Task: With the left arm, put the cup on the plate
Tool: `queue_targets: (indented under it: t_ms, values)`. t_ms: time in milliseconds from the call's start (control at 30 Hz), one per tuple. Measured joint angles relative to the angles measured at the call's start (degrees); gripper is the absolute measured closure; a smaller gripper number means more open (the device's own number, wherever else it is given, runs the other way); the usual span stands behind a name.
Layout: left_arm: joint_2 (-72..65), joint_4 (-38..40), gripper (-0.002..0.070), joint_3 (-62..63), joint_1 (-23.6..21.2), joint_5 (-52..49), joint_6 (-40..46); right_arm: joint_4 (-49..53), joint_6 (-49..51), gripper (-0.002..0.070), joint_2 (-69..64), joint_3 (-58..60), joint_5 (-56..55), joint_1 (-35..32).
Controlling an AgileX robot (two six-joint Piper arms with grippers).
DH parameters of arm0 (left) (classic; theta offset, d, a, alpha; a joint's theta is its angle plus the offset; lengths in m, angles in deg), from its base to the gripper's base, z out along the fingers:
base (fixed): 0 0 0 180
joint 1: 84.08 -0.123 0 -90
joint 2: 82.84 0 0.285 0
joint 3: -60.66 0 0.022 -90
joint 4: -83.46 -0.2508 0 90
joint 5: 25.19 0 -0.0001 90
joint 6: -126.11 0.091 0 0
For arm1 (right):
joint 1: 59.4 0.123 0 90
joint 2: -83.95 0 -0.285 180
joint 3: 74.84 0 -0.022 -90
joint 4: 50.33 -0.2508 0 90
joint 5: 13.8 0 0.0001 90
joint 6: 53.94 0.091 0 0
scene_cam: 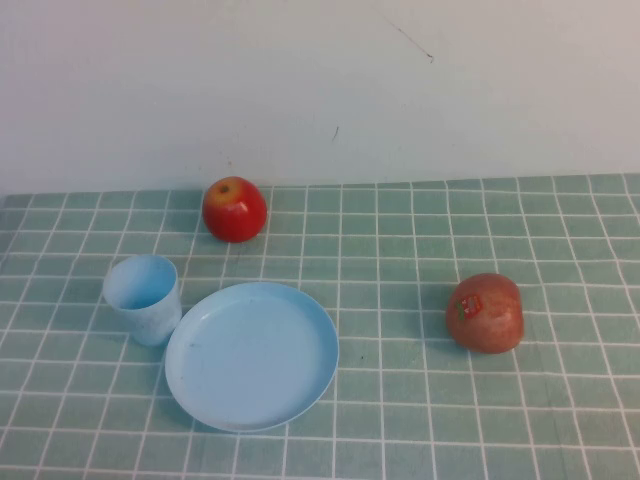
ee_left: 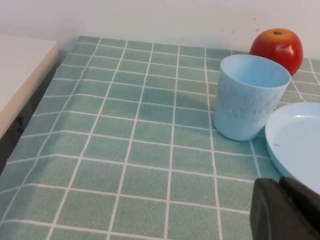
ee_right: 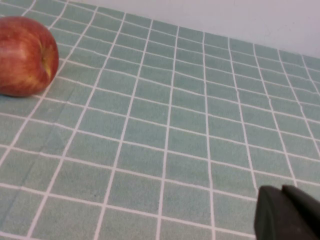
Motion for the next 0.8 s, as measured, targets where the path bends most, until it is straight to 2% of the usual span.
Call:
queue_targets:
  t_ms: [333, 633, 800]
  values:
    - [0.0, 0.3, 0.0676, -0.1, 0.0, 1.5, -0.2, 0.0, 0.0, 0.0678, 0.0, 0.0, 0.0, 0.0]
    - [0.0, 0.8, 0.0676, -0.1, 0.0, 12.0, -2.2, 0.0, 0.0, 0.0678, 0.0, 0.0, 0.0, 0.0]
    - [0.0, 0.3, 0.0676, -0.1, 0.0, 8.1, -2.2, 0.0, 0.0, 0.0678, 0.0, 0.0, 0.0, 0.0]
